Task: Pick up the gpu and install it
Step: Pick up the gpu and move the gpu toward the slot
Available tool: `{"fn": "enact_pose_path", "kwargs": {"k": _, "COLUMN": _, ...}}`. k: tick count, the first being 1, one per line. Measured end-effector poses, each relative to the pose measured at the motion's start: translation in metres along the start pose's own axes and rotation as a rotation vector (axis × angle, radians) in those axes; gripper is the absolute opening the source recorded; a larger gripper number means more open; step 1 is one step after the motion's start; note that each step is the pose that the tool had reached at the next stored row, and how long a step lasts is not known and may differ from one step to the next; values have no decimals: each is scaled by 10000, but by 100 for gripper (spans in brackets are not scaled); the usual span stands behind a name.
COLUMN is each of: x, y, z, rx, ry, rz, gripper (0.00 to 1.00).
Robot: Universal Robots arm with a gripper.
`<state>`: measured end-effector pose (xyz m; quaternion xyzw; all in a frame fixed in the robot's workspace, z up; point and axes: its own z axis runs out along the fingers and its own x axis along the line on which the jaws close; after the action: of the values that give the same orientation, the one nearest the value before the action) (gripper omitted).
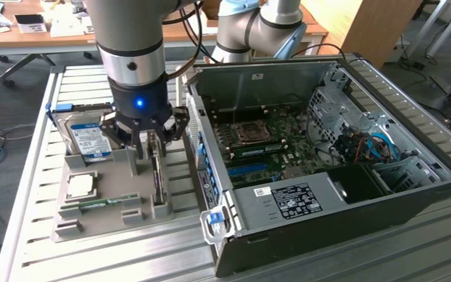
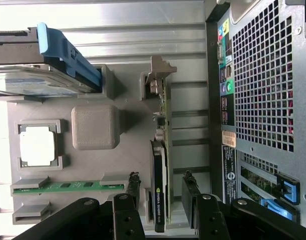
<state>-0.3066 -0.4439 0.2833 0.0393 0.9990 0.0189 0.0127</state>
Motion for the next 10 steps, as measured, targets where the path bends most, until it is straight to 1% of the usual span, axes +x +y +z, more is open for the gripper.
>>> {"fn": "enact_pose_path", "kwargs": {"k": 5, "x": 2, "y": -4, "z": 90, "rx": 1, "ry": 1, "rz": 0, "gripper": 47}}
{"fn": "enact_pose_path", "kwargs": {"k": 6, "x": 3, "y": -5, "z": 125, "rx": 4, "ry": 1, "rz": 0, "gripper": 47}}
{"fn": "enact_pose_path", "kwargs": {"k": 10, "x": 4, "y": -6, "z": 136, "rx": 7, "ry": 1, "rz": 1, "gripper": 47}}
